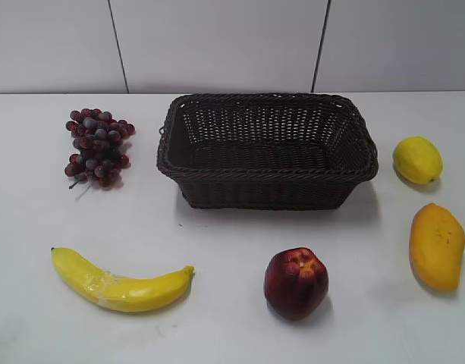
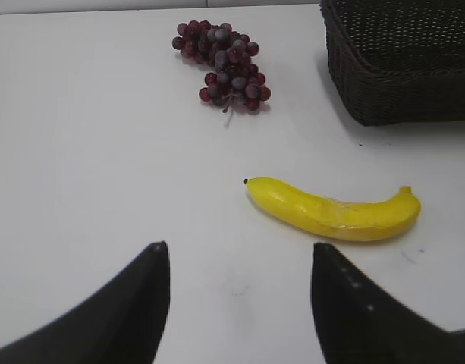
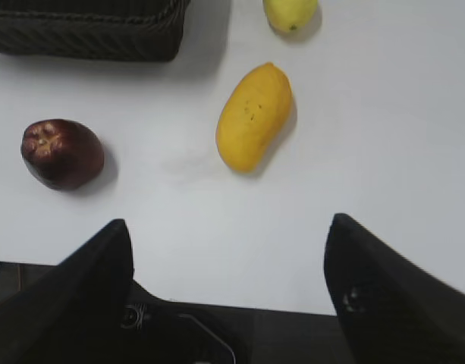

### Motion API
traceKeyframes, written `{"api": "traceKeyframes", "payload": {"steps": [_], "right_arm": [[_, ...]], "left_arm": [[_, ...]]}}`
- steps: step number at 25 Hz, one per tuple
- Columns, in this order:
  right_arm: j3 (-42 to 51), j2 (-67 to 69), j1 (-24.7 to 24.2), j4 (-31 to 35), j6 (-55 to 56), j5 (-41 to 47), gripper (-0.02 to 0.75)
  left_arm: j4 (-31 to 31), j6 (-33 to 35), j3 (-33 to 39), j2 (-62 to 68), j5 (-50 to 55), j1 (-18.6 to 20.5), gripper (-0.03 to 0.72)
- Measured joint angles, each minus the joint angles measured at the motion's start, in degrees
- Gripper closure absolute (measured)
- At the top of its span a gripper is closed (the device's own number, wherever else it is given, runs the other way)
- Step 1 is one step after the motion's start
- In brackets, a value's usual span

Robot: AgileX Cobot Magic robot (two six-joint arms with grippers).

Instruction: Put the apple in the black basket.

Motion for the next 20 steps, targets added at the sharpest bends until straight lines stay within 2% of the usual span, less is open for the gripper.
{"api": "traceKeyframes", "payload": {"steps": [4, 8, 12, 20], "right_arm": [[-1.50, 8.41, 0.06, 3.58, -2.38, -0.42, 0.146], [-3.18, 15.64, 2.64, 6.72, -3.33, -3.10, 0.146], [-3.82, 22.06, 10.23, 7.50, -0.68, -6.41, 0.146], [-4.41, 35.63, 30.76, 2.14, 12.34, -16.10, 0.146]], "left_arm": [[0.00, 0.04, 0.00, 0.00, 0.00, 0.00, 0.229], [0.00, 0.11, 0.00, 0.00, 0.00, 0.00, 0.169], [-0.10, 0.08, 0.00, 0.00, 0.00, 0.00, 0.101], [-0.16, 0.10, 0.00, 0.00, 0.00, 0.00, 0.090]]}}
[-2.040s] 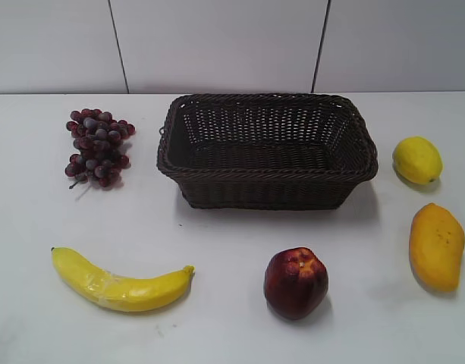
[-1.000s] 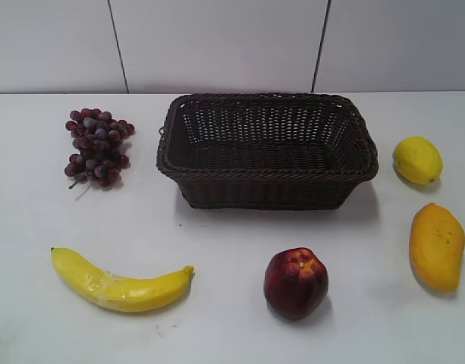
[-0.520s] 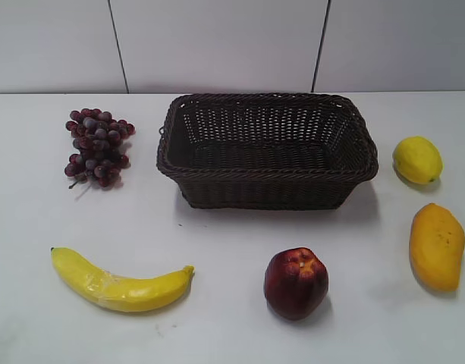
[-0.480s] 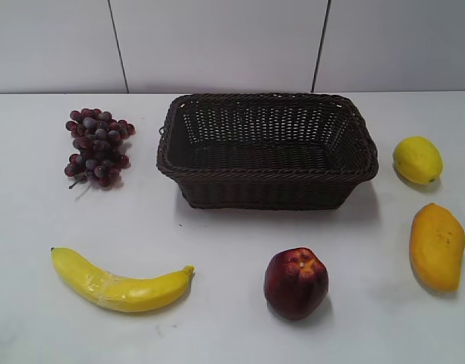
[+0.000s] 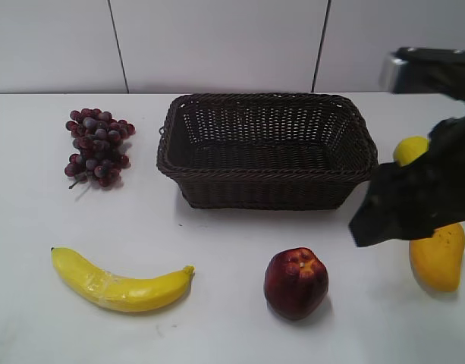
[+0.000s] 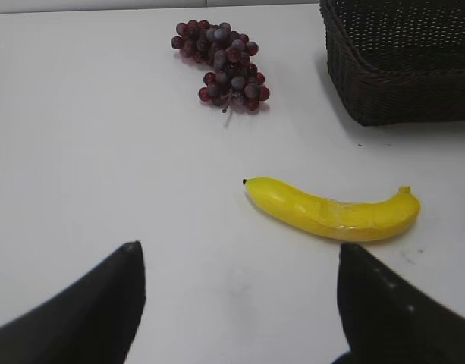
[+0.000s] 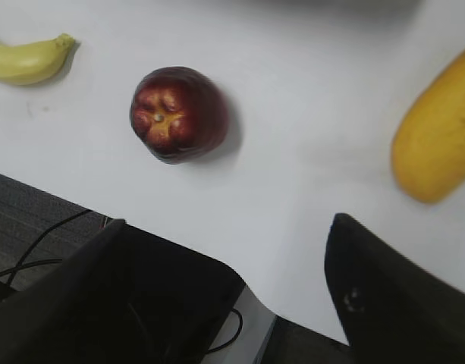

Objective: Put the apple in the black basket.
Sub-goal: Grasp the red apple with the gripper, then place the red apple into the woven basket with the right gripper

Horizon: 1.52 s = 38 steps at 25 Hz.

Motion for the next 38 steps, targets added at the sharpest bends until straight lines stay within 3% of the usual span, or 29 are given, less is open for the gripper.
{"api": "traceKeyframes", "payload": {"steps": [5, 9, 18, 31, 38], "right_arm": [[-3.32, 10.79, 7.94, -2.07, 5.78, -2.83, 0.146], [-7.22, 19.28, 10.32, -3.16, 9.50, -3.07, 0.146], [-9.87, 29.40, 10.58, -6.29, 16.41, -3.33, 0.146], [-10.28, 32.36, 10.58, -6.53, 16.80, -4.80, 0.178], [-11.22, 31.21, 10.58, -5.18, 16.81, -0.16, 0.178]], "left_arm": [[0.00, -0.12, 0.00, 0.00, 0.00, 0.00, 0.103], [0.00, -0.08, 0.00, 0.00, 0.00, 0.00, 0.106], [0.00, -0.10, 0.00, 0.00, 0.00, 0.00, 0.106], [0.00, 0.00, 0.00, 0.00, 0.00, 0.00, 0.106], [0.00, -0.12, 0.00, 0.00, 0.00, 0.00, 0.111]]}}
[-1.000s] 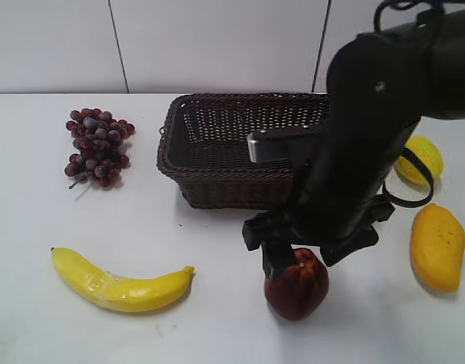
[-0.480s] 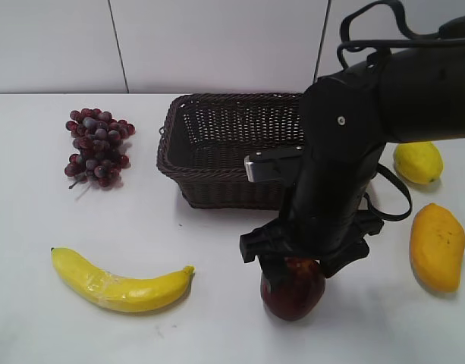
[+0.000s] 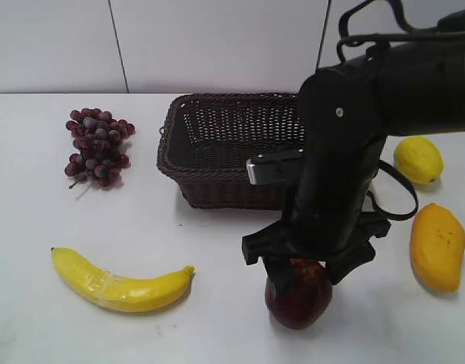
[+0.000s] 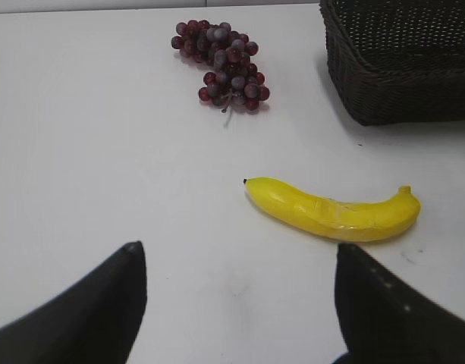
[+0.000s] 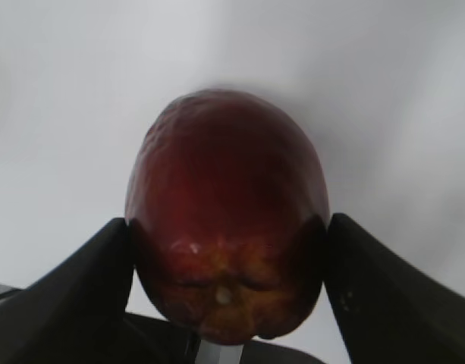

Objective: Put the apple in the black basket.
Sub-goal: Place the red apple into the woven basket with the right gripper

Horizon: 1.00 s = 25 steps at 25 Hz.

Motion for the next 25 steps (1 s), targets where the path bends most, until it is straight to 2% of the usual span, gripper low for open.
{"api": "traceKeyframes", "payload": {"steps": [5, 8, 15, 20, 25], "right_arm": [[-6.20, -6.41, 0.06, -0.91, -2.73, 10.44, 0.180], [-14.72, -8.05, 0.11, -5.55, -3.35, 16.49, 0.180], [-36.00, -2.43, -1.09, -13.40, -6.25, 17.55, 0.180], [-45.65, 7.73, -4.87, -12.95, -9.59, 17.55, 0.180], [-50.01, 17.48, -8.47, -11.12, -12.80, 17.55, 0.180]], "left_arm": [[0.00, 0.03, 0.00, 0.00, 0.00, 0.00, 0.135], [0.00, 0.11, 0.00, 0.00, 0.00, 0.00, 0.138], [0.00, 0.06, 0.00, 0.00, 0.00, 0.00, 0.139], [0.00, 0.05, 0.00, 0.00, 0.00, 0.00, 0.148], [0.31, 0.13, 0.00, 0.00, 0.00, 0.00, 0.150]]}}
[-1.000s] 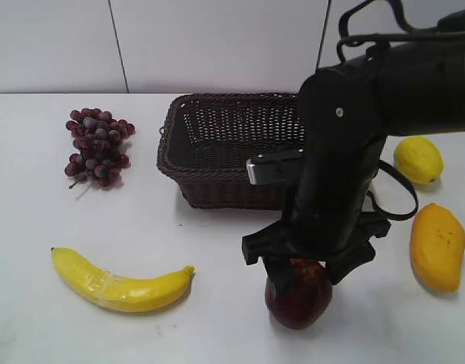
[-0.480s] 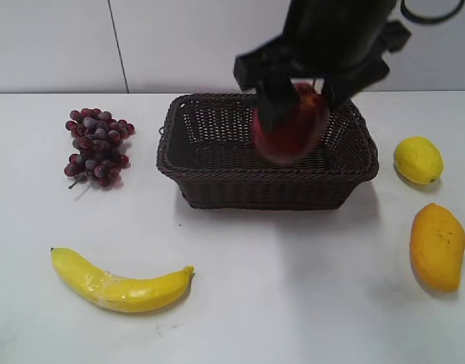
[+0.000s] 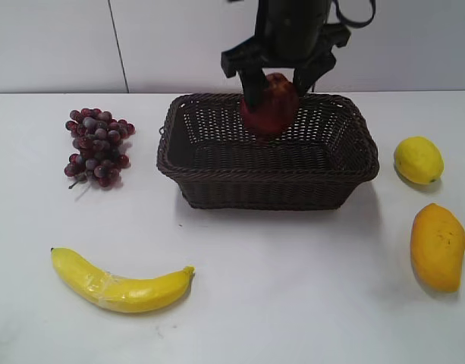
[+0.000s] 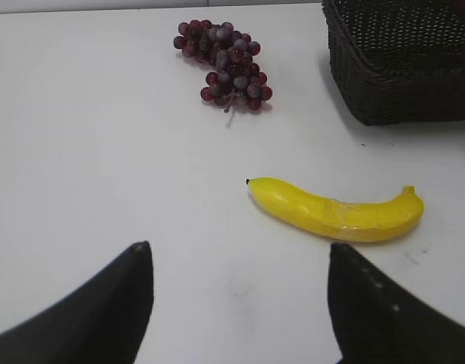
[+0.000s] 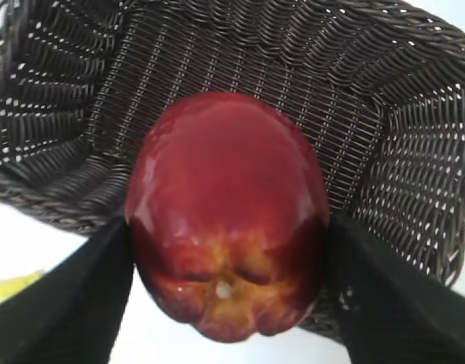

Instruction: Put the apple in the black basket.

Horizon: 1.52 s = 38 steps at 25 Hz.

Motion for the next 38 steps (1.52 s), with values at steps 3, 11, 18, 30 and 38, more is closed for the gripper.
{"api": "traceKeyframes", "payload": {"steps": [3, 11, 18, 30, 38], "right_arm": [[-0.40, 4.55, -0.89, -0.73, -1.30, 0.00, 0.181], [-0.59, 11.88, -0.92, -3.58, -2.13, -6.13, 0.182], [-2.10, 12.29, -0.92, -3.53, -2.13, -7.86, 0.184], [-16.75, 12.37, -0.92, -2.30, -2.55, -0.34, 0.080], [-15.94, 2.84, -0.92, 6.16, -2.61, -0.02, 0.083]], "left_arm": [[0.06, -0.11, 0.00, 0.00, 0.00, 0.00, 0.155], [0.06, -0.10, 0.00, 0.00, 0.00, 0.00, 0.165], [0.06, -0.01, 0.00, 0.00, 0.00, 0.00, 0.168], [0.06, -0.11, 0.00, 0.00, 0.00, 0.00, 0.170], [0.06, -0.06, 0.00, 0.00, 0.00, 0.00, 0.171]]}}
